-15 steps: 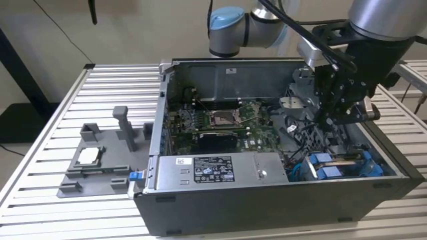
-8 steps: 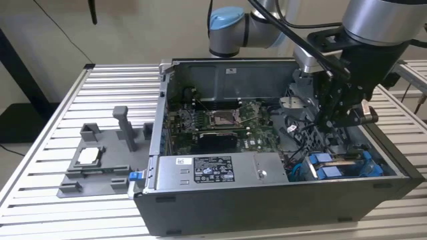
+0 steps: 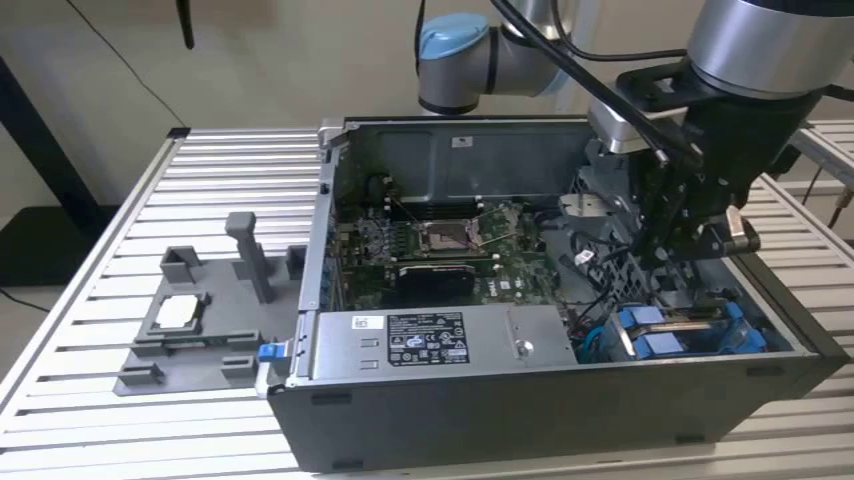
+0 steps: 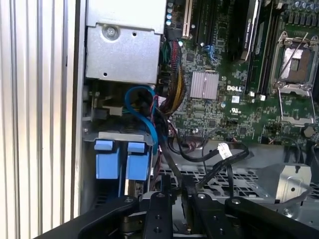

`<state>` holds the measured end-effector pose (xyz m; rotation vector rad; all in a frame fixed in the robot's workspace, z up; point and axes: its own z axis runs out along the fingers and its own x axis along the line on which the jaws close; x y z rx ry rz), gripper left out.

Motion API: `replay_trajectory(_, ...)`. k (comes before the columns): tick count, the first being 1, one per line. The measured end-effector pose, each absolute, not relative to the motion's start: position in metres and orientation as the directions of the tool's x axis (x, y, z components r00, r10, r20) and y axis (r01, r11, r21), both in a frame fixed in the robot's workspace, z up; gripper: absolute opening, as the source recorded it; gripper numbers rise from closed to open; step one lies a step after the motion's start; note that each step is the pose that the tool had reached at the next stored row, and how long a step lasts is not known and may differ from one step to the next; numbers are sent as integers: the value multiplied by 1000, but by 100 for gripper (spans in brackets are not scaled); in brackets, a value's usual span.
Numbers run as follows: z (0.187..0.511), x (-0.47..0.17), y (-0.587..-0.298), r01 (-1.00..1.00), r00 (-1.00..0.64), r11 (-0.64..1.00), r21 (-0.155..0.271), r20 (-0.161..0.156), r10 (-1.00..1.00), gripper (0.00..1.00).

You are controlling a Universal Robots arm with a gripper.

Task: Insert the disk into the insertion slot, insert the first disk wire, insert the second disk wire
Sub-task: 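Insert the second disk wire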

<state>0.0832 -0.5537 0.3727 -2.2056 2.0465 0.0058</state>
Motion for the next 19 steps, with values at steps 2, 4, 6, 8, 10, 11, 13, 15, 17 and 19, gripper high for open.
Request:
replay_trajectory(2,373,83,-555,-993,79,-70,-95,-93,-993,24)
replay_trajectory(4,370,83,-555,-993,79,-70,-96,-90,-993,24)
replay_trajectory(6,367,83,-555,-993,79,-71,-98,-88,-993,24)
replay_trajectory(8,365,83,-555,-992,80,-71,-101,-87,-993,24)
replay_trajectory(10,365,83,-555,-992,80,-71,-106,-86,-993,22)
replay_trajectory(11,365,83,-555,-992,80,-71,-107,-87,-993,22)
replay_trajectory(13,365,84,-556,-992,80,-71,-107,-87,-993,16)
replay_trajectory(15,364,88,-558,-992,79,-70,-102,-88,-993,16)
replay_trajectory(17,363,93,-561,-993,79,-70,-91,-89,-993,16)
replay_trajectory(19,362,97,-564,-995,77,-71,-77,-90,-993,16)
